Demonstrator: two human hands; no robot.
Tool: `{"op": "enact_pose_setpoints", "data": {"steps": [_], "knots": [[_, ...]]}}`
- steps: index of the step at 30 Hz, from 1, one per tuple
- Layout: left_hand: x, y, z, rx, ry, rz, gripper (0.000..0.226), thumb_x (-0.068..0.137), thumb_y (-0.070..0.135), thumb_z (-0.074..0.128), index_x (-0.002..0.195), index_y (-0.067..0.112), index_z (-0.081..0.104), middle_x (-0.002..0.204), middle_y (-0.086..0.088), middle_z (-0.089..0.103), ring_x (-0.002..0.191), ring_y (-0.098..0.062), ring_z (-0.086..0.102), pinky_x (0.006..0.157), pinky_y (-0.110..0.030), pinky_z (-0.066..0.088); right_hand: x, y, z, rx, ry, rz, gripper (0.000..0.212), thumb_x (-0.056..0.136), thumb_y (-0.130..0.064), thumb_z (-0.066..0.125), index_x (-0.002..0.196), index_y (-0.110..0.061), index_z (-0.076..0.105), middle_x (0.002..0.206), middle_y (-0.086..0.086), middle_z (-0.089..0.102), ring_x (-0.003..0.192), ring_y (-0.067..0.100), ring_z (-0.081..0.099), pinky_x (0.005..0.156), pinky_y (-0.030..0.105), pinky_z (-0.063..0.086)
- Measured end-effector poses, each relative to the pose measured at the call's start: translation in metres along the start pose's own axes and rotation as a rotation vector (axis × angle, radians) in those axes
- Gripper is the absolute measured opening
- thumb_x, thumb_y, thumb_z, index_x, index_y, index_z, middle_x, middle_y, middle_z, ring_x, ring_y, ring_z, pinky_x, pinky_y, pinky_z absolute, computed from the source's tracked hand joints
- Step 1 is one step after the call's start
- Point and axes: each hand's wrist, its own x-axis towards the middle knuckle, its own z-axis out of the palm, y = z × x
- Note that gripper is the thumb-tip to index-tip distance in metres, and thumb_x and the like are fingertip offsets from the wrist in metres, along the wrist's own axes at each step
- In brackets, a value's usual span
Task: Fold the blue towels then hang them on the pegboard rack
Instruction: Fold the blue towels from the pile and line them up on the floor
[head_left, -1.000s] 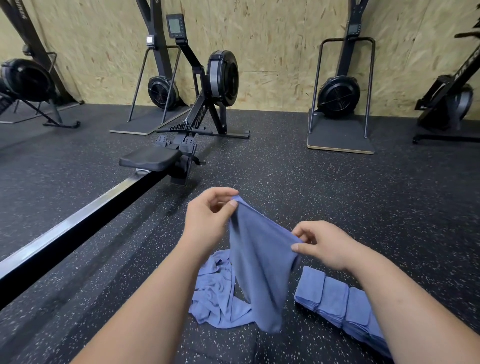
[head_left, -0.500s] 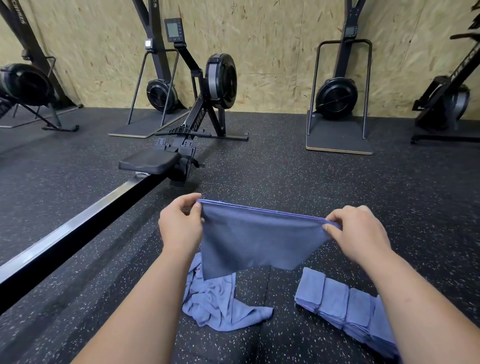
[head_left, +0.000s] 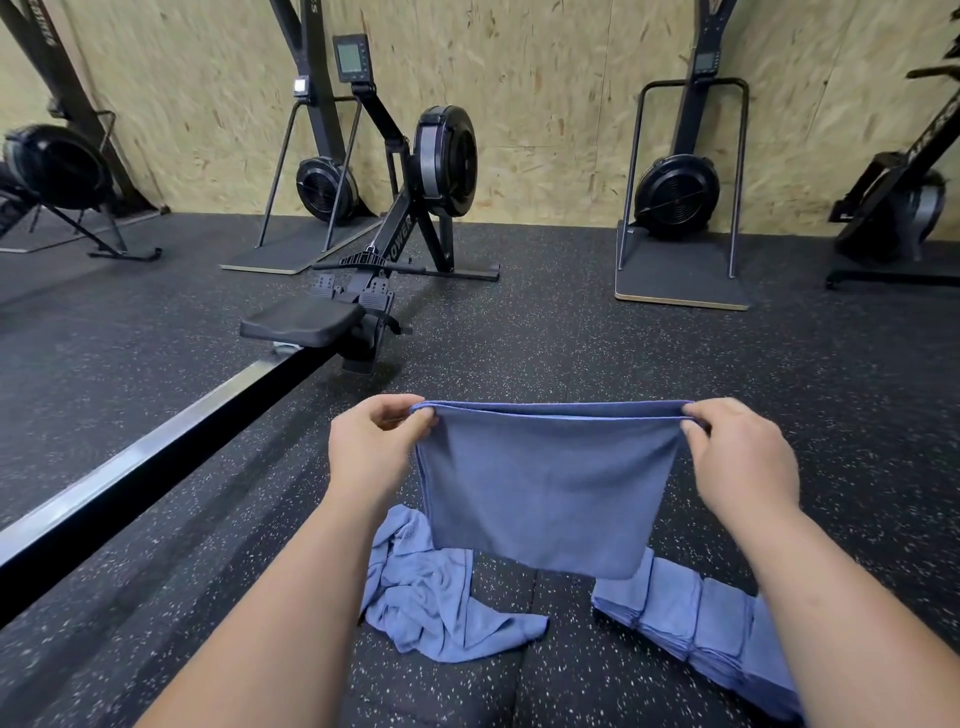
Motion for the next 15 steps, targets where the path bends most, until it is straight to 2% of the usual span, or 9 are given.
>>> {"op": "enact_pose_setpoints", "data": {"steps": [3,7,10,13,15], "knots": [[0.0,0.001,0.002,-0.015,0.018,0.011,0.004,0.095,0.011,0.079,0.097,0.014,0.08,0.082,-0.005,0.081,0.081,-0.019,0.08,0.089,-0.041,0.064,0.002,0.001,-0.004,0.102,0.097,0.007,0.018,0.102,-0.021,0.066,0.114,-0.018,0.08,0.117,0.005,0.075,0.097,0.039,0.068,0.08,0.042,0.053],[0.003,-0.001,0.003,0.034,0.064,0.019,0.007,0.097,0.01,0.076,0.094,0.015,0.078,0.077,-0.005,0.079,0.07,-0.021,0.079,0.071,-0.04,0.063,0.003,-0.002,-0.011,0.214,0.147,0.011,0.013,0.098,-0.021,0.072,0.105,-0.025,0.082,0.105,0.0,0.078,0.091,0.032,0.069,0.079,0.038,0.055],[0.003,-0.002,0.003,0.081,0.09,0.031,0.008,0.096,0.01,0.076,0.093,0.017,0.078,0.077,-0.001,0.079,0.067,-0.017,0.079,0.065,-0.033,0.057,0.006,-0.003,-0.017,0.314,0.116,0.054,0.014,0.093,-0.02,0.076,0.102,-0.031,0.08,0.091,-0.008,0.077,0.08,0.019,0.067,0.075,0.03,0.048],[0.004,-0.003,0.002,0.118,0.109,0.048,0.009,0.097,0.011,0.076,0.094,0.019,0.078,0.077,0.001,0.079,0.067,-0.015,0.078,0.06,-0.026,0.05,0.007,-0.004,-0.022,0.414,0.051,0.077,0.024,0.092,-0.02,0.078,0.112,-0.034,0.079,0.084,-0.013,0.072,0.075,0.005,0.064,0.075,0.027,0.044],[0.006,-0.006,0.001,0.123,0.122,0.038,0.011,0.097,0.01,0.074,0.094,0.02,0.078,0.078,0.002,0.079,0.067,-0.018,0.078,0.059,-0.026,0.053,0.007,-0.004,-0.024,0.403,0.025,0.072,0.016,0.093,-0.024,0.078,0.107,-0.032,0.081,0.081,-0.012,0.072,0.075,0.002,0.063,0.072,0.027,0.043]]}}
